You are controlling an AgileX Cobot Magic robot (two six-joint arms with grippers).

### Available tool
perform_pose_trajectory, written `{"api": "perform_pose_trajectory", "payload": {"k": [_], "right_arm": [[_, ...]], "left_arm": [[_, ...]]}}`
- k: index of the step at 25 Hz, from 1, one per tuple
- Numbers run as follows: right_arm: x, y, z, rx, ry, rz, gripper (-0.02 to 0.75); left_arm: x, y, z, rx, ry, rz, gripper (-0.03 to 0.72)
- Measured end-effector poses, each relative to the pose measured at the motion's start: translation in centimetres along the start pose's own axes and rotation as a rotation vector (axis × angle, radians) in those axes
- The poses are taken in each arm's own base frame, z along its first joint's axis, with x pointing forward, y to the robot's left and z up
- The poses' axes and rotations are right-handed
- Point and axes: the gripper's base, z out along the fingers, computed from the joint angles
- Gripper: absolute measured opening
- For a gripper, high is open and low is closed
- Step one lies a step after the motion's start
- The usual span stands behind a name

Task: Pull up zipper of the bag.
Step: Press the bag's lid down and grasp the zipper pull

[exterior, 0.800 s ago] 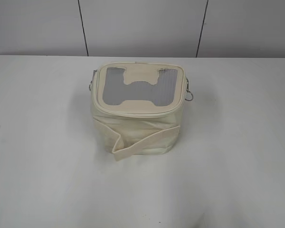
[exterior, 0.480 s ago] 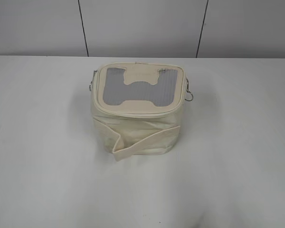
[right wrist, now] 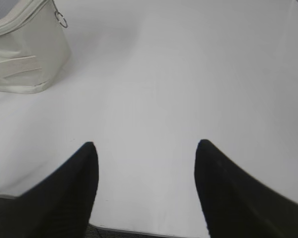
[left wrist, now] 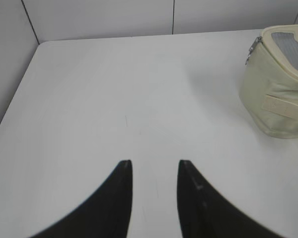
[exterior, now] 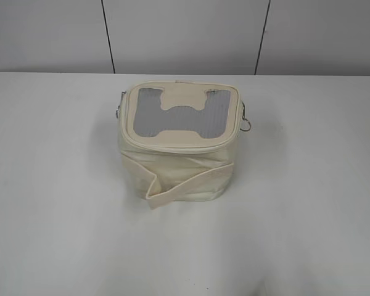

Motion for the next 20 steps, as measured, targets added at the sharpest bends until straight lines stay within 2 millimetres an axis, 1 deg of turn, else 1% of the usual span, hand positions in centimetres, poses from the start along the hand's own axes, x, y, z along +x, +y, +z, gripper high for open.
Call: {"api": "perform_pose_trajectory", "payload": {"k": [11,15,17,19,20], "right_arm": [[0.0,0.1,0.0,-0.006,-0.001,0.009,0.484],[-0.4,0.7,0.2,-0.085,0.001,0.073,0.466],[-1.4,1.1,1.2,-0.157,0.028,0.088,0.459],[-2.9,1.3,2.9,-0.228,0.034,0.073,0.454],[-3.9,1.4,4.2,-0.262,0.035,0.09,0.453]], "left_arm": [[0.0,0.0,0.0,0.0,0.0,0.0,0.236],[0.0,0.0,0.0,0.0,0.0,0.0,0.238],[0.0,0.0,0.0,0.0,0.0,0.0,0.238],[0.0,0.0,0.0,0.001,0.0,0.001,0.238],[0.0,0.0,0.0,0.004,0.0,0.002,0.237]]}}
